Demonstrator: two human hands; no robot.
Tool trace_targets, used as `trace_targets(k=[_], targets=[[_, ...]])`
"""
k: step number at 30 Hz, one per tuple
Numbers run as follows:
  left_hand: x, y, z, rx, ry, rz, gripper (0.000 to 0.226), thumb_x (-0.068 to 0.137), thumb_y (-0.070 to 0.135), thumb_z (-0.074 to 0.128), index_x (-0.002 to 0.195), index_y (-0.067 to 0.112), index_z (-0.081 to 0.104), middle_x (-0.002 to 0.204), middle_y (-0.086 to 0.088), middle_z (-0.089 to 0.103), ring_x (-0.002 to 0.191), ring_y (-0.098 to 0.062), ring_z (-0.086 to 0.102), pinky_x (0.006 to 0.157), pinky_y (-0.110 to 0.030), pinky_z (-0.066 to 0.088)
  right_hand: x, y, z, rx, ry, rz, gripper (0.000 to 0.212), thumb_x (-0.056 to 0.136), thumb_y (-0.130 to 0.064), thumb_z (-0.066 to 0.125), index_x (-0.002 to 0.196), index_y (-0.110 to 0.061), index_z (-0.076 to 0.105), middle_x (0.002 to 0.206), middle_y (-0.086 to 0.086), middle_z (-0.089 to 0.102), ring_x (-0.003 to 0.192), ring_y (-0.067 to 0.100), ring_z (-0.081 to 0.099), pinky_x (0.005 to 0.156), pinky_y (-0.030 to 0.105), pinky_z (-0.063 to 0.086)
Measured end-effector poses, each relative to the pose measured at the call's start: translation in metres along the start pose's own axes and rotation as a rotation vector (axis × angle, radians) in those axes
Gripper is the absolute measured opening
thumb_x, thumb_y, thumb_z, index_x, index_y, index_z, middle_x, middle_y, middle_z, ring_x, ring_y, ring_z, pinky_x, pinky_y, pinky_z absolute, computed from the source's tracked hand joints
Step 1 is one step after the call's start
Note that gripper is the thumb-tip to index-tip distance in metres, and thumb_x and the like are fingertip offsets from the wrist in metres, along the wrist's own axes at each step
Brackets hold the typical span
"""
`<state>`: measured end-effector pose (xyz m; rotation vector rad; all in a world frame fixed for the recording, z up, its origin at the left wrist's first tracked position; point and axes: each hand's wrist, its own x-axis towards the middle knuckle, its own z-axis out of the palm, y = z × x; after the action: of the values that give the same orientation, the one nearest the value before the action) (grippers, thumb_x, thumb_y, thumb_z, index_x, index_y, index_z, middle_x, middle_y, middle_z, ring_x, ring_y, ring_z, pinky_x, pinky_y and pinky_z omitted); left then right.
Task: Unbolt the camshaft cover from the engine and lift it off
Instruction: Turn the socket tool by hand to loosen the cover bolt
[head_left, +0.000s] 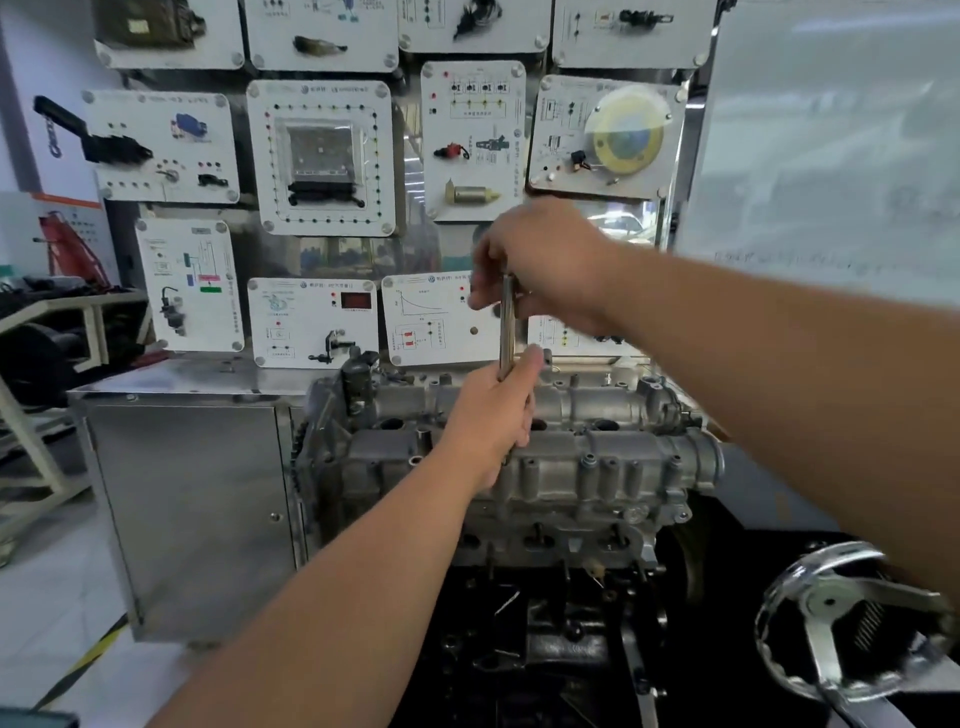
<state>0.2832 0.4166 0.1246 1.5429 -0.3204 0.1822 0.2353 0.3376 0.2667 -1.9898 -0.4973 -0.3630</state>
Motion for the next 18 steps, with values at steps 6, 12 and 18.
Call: trace_targets(k=[6, 12, 18], targets=[[0.000, -0.001, 0.002, -0.070, -0.056, 0.000, 0.063, 0.107, 0.020, 0.046, 0.045, 0.028, 0.041, 0.044, 0.006, 0.032, 0.040, -0.011, 0.019, 0.045, -0.026, 0.017, 0.007, 0.033, 0.035, 0.599, 0.299, 0.088, 0.021, 0.088, -0.011, 0.039, 0.071, -0.023, 0.034, 0.058, -0.002, 0.028, 0.052, 0.016, 0.016, 0.052, 0.033, 0.018], [0.002, -0.004, 0.006, 0.060, 0.010, 0.015, 0.031, 0.096, -0.004, 0.035, 0.071, 0.011, 0.043, 0.047, 0.004, 0.034, 0.044, -0.011, 0.019, 0.053, -0.034, 0.014, 0.001, 0.045, 0.045, 0.587, 0.376, 0.126, 0.028, 0.097, -0.038, 0.049, 0.076, -0.020, 0.049, 0.062, -0.001, 0.038, 0.053, 0.014, 0.028, 0.062, 0.036, 0.027], [0.000, -0.006, -0.001, 0.010, -0.085, 0.021, 0.032, 0.094, -0.003, 0.039, 0.067, 0.013, 0.041, 0.044, 0.004, 0.034, 0.041, -0.010, 0.021, 0.048, -0.027, 0.017, -0.001, 0.048, 0.034, 0.738, 0.177, 0.158, 0.051, 0.099, -0.044, 0.042, 0.053, -0.022, 0.041, 0.044, -0.006, 0.032, 0.039, 0.013, 0.022, 0.045, 0.023, 0.025]])
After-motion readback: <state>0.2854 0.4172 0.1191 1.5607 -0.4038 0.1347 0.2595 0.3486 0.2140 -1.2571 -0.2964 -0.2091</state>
